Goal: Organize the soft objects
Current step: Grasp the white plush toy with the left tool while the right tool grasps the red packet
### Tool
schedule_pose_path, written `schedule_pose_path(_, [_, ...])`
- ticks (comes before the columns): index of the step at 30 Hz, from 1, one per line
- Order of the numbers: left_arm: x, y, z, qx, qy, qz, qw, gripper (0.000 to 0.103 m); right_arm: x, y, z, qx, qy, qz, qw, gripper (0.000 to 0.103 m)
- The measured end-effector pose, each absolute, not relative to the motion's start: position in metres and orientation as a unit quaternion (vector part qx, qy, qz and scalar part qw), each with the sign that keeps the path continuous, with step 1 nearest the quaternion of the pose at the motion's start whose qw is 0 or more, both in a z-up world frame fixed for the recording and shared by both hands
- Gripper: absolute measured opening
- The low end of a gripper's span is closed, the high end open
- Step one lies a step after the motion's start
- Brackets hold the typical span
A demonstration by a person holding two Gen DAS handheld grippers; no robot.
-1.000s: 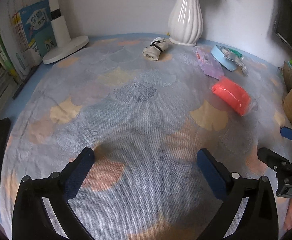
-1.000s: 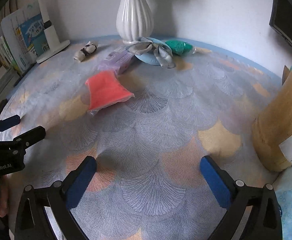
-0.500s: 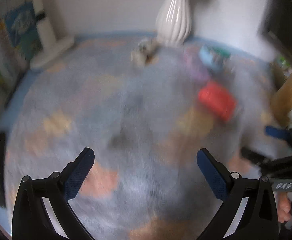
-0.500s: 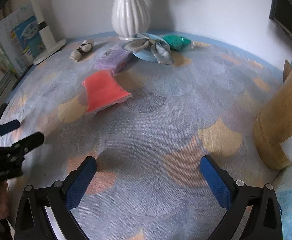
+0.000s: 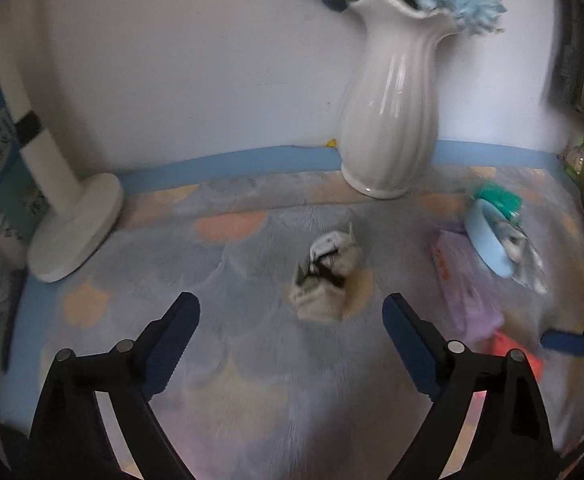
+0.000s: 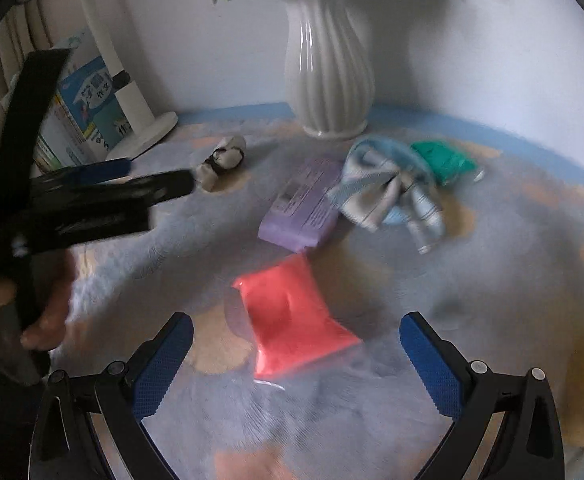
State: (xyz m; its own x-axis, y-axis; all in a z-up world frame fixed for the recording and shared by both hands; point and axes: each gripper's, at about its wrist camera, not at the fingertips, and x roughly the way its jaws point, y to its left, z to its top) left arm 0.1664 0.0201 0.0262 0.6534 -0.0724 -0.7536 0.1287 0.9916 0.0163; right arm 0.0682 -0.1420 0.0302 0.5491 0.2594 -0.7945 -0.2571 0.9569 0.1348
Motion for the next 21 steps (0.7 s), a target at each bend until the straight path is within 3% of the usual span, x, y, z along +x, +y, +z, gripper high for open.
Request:
schedule_pose_path(6, [0.182, 0.017, 0.018, 0.039, 0.409, -0.054, 0.910, 0.079, 0.075, -0.133, 0.026, -0.033, 0.437, 0.106, 0.892, 0.100])
schedule_pose_path(10, [0.186, 0.008, 0.011, 0.053, 0.423, -0.073, 0.902, 0.038, 0.077, -0.123, 0.018, -0.059, 0.449, 0.094, 0.886, 0.082])
schedule_pose_path(12, [0.182, 0.003, 0.012, 0.066, 0.412, -0.086, 0.905, 0.025, 0.074, -0.120, 0.019, -0.067, 0.441, 0.097, 0.890, 0.069])
schedule_pose_path(16, [0.167, -0.006, 0.015, 0.085, 0.401, -0.090, 0.908, 0.025, 0.070, -0.120, 0.020, -0.070, 0.433, 0.102, 0.893, 0.044])
schedule_pose_path(21, [0.141, -0.011, 0.023, 0.069, 0.396, -0.110, 0.909, 0.025, 0.060, -0.138, 0.022, -0.029, 0.431, 0.112, 0.895, 0.040])
